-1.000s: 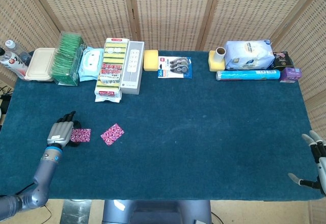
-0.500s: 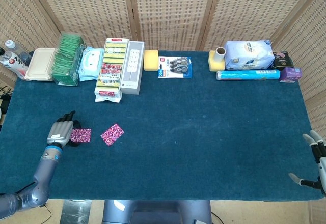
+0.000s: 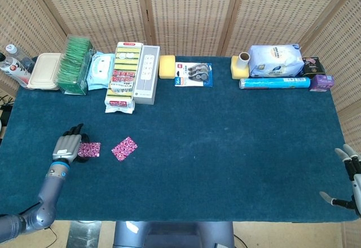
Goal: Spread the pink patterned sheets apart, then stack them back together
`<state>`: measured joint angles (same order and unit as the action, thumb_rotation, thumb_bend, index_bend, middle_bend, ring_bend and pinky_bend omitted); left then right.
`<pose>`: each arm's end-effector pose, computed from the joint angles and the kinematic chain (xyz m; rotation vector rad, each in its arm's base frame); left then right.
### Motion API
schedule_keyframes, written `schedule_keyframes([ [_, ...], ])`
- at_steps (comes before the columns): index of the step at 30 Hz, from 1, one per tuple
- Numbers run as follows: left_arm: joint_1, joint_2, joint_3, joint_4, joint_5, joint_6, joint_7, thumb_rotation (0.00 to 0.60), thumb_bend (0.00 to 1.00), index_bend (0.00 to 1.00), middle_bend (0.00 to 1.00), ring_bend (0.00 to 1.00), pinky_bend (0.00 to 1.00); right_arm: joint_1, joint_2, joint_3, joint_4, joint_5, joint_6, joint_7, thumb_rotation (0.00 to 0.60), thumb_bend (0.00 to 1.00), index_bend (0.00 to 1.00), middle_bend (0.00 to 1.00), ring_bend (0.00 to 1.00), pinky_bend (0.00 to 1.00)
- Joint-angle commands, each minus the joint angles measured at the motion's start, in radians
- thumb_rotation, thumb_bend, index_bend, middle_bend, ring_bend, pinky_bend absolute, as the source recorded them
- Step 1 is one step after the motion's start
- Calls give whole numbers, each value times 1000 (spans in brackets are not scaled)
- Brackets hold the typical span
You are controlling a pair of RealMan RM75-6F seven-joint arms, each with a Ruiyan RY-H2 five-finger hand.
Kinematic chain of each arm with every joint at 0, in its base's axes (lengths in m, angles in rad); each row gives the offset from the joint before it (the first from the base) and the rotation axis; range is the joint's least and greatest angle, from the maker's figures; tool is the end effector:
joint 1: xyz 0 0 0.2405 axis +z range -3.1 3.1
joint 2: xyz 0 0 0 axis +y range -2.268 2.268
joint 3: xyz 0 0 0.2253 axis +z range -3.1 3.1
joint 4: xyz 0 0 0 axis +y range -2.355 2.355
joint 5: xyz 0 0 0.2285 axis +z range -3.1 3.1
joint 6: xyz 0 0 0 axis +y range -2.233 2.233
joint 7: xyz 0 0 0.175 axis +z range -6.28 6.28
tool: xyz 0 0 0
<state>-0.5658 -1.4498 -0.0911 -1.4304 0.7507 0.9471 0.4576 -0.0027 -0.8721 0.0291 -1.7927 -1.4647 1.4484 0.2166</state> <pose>-0.2776 0.3243 -0.0149 -1.5599 -1.1945 -0.4523 -0.3007 -0.1790 0.1758 1.2628 -1.1186 0.9045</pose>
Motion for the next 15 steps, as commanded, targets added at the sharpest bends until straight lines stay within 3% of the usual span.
schedule_keyframes([
  [1,0,0,-1,-3,1,4,-1,600,249,384,0,0,112,-1,0,0,0,-1,1,0,600,0,72,0,0,0],
  [15,-2,30,-21,-70,3,29,-15,600,261,412,0,0,112,1,0,-1,-1,-1,-3,-3,600,0,72,0,0,0],
])
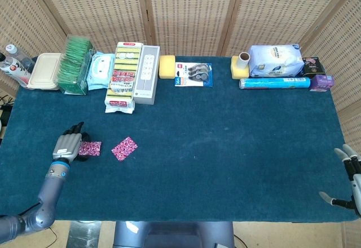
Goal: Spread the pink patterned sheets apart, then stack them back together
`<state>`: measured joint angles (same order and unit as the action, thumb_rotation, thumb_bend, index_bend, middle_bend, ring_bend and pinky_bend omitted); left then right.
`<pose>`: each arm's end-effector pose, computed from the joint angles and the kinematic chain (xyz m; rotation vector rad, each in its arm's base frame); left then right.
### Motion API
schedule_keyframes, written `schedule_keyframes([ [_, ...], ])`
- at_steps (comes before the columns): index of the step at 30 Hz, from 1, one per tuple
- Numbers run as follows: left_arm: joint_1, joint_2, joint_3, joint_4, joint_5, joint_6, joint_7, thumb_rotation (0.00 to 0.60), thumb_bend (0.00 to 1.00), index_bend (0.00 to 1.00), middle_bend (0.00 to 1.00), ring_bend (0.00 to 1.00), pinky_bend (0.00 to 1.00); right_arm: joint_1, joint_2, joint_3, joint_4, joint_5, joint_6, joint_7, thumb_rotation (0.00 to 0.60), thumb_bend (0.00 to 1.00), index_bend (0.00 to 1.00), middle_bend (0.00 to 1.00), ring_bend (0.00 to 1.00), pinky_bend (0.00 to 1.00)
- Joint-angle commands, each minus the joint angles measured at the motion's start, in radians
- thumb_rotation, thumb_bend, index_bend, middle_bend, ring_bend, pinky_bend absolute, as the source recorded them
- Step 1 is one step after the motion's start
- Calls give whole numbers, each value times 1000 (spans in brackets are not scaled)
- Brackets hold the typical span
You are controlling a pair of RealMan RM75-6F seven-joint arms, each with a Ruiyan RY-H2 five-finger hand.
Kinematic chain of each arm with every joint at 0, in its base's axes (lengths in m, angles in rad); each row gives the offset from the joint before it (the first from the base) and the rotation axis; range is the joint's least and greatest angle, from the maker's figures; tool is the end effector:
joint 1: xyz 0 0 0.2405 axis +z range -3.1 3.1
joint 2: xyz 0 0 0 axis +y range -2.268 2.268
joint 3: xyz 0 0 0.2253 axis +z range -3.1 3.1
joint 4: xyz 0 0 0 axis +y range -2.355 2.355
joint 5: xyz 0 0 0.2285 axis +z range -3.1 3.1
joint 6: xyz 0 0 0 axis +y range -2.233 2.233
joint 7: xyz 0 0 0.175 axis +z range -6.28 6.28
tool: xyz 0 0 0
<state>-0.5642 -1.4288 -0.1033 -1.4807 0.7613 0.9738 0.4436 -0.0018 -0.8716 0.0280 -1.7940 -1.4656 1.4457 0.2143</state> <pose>-0.2662 0.3246 -0.0098 -1.5473 -1.2024 -0.5006 -0.3005 -0.1790 0.1751 1.2664 -1.1199 0.9017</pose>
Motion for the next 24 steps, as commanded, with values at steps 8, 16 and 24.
schedule_keyframes([
  [8,-64,31,-71,-176,-122,26,60,600,261,411,0,0,111,1,0,-1,-1,-2,-3,0,600,0,72,0,0,0],
  [16,-136,-14,-110,-266,-318,130,168,600,260,411,0,0,134,1,3,-1,0,-5,-1,9,600,0,72,0,0,0],
  [24,-207,-65,-153,-327,-593,264,295,600,244,411,0,0,153,2,5,-3,3,-11,-2,21,600,0,72,0,0,0],
])
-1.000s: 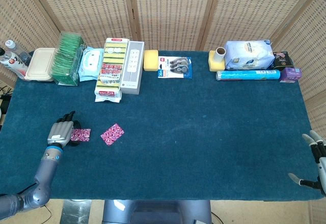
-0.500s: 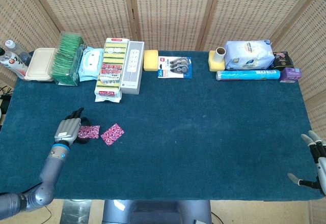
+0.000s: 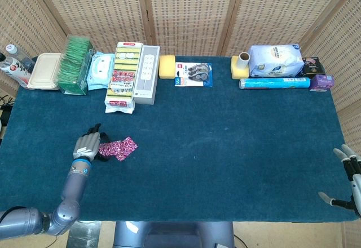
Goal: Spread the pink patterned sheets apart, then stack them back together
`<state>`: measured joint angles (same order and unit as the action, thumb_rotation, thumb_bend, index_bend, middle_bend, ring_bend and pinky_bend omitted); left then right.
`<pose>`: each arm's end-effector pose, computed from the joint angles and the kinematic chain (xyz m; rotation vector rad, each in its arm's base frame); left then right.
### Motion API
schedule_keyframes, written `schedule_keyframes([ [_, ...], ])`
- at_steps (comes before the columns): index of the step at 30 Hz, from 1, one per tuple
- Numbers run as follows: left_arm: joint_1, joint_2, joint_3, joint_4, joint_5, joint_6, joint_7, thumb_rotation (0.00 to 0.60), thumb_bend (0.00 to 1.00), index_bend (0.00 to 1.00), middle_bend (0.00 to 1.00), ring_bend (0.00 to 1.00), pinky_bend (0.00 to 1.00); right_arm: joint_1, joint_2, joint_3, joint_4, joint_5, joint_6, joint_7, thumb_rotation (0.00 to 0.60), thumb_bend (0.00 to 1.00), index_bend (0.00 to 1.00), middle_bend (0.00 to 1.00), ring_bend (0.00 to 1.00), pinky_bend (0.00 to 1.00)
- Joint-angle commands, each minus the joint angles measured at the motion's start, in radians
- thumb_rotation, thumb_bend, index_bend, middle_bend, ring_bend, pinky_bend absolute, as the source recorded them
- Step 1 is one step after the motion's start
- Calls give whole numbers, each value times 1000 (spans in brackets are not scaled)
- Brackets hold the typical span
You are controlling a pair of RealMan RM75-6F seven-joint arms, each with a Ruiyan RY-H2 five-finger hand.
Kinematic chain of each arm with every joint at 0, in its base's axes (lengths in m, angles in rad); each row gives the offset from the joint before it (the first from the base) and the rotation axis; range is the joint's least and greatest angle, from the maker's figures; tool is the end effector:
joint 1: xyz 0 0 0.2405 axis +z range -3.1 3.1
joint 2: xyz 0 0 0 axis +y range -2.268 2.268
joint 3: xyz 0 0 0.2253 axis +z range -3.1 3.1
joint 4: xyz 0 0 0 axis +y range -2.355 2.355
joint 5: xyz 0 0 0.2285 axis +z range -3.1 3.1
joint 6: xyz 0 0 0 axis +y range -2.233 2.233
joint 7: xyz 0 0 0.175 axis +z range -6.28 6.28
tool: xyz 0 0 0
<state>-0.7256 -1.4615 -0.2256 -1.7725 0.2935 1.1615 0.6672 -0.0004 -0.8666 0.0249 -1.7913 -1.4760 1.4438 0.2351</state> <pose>-0.1820 0.3185 -0.0275 -1.4236 -1.4330 -0.4859 -0.3001 -0.1788 0.1754 1.2717 -1.1299 0.9132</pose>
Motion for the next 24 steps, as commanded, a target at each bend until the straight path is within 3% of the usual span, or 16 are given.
schedule_keyframes([
  [1,-55,-42,-39,-39,-153,98,84,600,243,411,0,0,154,1,0,-1,0,-2,-1,1,600,0,72,0,0,0],
  [6,-93,-79,-74,-60,-245,210,138,600,242,410,0,0,157,1,4,0,3,-1,-2,15,600,0,72,0,0,0],
  [13,-106,-102,-106,-44,-252,235,142,600,242,411,0,0,158,-2,9,0,8,-4,4,33,600,0,72,0,0,0],
  [24,-135,-244,-193,86,-299,351,132,600,229,411,0,0,169,3,11,-1,9,-2,-7,37,600,0,72,0,0,0],
])
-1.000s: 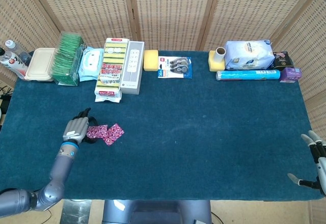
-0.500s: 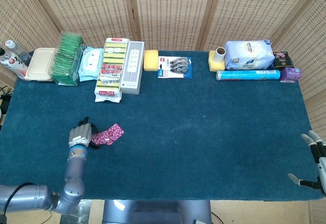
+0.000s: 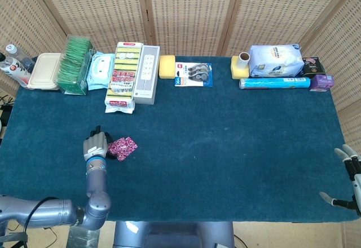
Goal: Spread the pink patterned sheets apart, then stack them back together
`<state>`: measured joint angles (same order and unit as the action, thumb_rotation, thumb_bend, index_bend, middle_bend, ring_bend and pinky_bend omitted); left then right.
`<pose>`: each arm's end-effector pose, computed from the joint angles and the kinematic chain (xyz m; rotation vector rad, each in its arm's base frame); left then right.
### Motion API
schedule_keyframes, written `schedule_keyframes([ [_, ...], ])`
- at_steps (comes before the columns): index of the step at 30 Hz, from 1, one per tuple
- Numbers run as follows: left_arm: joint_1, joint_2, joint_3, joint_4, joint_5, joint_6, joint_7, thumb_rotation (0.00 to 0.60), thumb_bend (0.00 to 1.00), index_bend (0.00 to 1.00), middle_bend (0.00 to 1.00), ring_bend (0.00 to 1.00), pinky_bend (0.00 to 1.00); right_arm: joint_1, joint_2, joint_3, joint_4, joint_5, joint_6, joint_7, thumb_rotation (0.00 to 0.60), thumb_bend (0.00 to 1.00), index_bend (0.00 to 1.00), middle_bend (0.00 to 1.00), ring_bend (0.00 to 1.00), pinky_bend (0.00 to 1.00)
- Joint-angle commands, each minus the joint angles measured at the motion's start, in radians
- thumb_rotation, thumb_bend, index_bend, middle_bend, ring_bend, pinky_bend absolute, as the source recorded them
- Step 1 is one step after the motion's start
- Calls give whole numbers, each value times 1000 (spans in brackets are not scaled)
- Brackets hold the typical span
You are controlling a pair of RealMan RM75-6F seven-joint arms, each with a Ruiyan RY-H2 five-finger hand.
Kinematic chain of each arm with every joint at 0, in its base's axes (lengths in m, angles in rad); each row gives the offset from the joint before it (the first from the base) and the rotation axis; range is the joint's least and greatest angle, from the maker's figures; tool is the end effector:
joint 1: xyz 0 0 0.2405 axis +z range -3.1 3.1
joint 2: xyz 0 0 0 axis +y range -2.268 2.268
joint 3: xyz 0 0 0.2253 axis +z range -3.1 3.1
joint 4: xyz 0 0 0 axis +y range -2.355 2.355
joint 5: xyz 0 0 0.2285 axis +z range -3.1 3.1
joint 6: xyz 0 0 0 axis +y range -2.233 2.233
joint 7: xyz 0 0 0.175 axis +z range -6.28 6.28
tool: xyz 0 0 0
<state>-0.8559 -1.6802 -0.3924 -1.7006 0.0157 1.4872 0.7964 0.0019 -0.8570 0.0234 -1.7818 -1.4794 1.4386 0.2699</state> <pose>-0.1436 0.3230 -0.0406 -1.1727 -1.4814 -0.3937 -0.3024 -0.1791 0.1783 1.2686 -1.1439 0.9233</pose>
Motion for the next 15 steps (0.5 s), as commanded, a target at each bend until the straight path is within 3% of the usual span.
schedule_keyframes([
  [1,-5,-30,-35,14,-28,32,6,600,228,411,0,0,173,0,2,-1,0,0,-1,4,600,0,71,0,0,0],
  [15,-28,-82,-114,43,-76,71,90,600,223,412,0,0,198,-2,5,-2,6,-5,4,20,600,0,72,0,0,0],
])
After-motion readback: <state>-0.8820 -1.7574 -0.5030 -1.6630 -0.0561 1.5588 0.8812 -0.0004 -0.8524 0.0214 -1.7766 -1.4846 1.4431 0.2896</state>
